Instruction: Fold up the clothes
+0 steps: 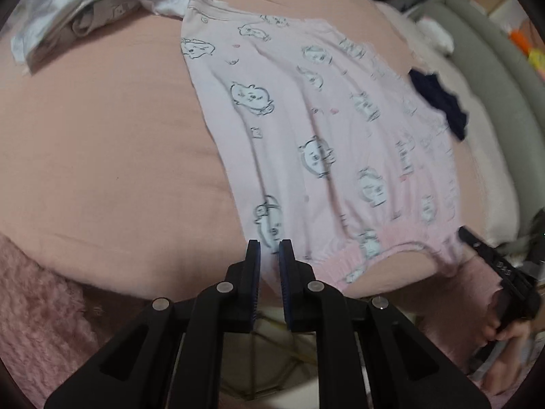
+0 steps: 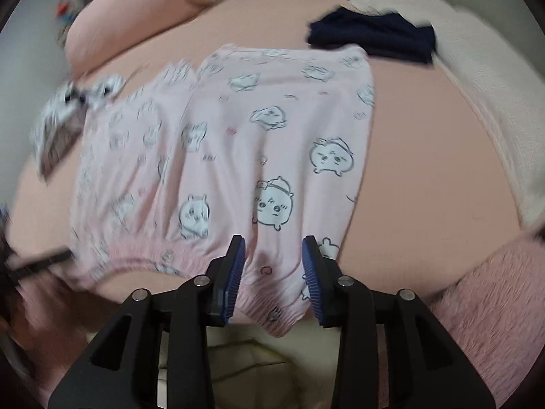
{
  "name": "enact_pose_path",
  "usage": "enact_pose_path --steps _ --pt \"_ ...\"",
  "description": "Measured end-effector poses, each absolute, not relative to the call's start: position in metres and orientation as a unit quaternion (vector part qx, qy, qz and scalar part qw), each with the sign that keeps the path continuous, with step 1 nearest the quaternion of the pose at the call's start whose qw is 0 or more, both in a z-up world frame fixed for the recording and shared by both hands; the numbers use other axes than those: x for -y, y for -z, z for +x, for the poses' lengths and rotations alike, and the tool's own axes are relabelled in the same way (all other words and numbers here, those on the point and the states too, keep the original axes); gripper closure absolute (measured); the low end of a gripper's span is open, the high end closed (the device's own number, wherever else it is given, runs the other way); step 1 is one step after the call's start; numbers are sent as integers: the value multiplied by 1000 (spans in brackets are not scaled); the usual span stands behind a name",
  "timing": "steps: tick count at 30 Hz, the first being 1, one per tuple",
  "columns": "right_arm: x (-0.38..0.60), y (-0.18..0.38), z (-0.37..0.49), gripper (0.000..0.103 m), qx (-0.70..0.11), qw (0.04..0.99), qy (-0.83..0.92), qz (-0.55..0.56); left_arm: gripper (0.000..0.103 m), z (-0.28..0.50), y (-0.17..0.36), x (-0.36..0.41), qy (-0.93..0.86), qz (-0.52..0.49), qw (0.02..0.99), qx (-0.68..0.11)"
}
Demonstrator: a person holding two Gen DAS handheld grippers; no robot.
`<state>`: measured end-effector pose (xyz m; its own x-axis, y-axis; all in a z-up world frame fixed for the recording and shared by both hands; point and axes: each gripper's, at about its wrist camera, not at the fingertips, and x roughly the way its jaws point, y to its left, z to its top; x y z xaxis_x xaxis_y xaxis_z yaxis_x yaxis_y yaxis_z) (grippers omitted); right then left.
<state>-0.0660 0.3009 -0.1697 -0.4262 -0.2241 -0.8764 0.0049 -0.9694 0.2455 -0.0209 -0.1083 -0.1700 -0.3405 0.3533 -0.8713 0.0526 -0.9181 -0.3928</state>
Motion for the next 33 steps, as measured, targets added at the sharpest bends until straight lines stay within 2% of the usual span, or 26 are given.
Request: enact_pose_path --steps 2,5,9,10,12,13,15,21,22,23,24,25,27,29,33 --pt "-308 173 -67 65 124 71 832 537 91 -19 167 107 -799 -561 118 180" --pt "-308 176 -65 65 101 58 831 544 91 -38 180 93 -796 -587 78 126" --pt "-314 176 -63 64 85 22 826 557 91 -35 178 104 -807 -568 49 153" --pt "-319 174 -63 62 92 19 826 556 91 -33 173 110 -814 -557 41 160" --pt "-328 173 -64 52 103 13 827 553 90 -33 170 122 -816 -546 33 188" --pt "-332 176 -65 50 110 10 825 554 86 -32 172 132 -810 -548 33 208" --pt "-339 184 -71 50 126 12 818 562 64 -38 182 135 -801 -550 33 235" --pt "-348 182 -85 50 130 42 820 555 65 -54 188 123 -804 -550 53 221" --pt "-348 181 -87 50 130 41 820 556 67 -53 188 124 -802 -552 58 221" --pt "-347 183 -89 50 131 43 818 558 80 -52 189 124 -800 -555 63 221" --pt "-346 187 -92 52 133 47 815 562 92 -50 188 123 -800 -555 65 218" --pt "-345 188 -92 65 132 48 814 563 93 -48 186 122 -803 -553 65 214" --pt "-345 187 -89 79 121 45 818 560 98 -45 183 119 -807 -549 66 206" --pt "-345 185 -85 95 110 42 822 556 99 -41 178 118 -813 -545 62 196" --pt "-344 183 -78 98 89 36 830 549 99 -34 174 119 -819 -554 28 151"
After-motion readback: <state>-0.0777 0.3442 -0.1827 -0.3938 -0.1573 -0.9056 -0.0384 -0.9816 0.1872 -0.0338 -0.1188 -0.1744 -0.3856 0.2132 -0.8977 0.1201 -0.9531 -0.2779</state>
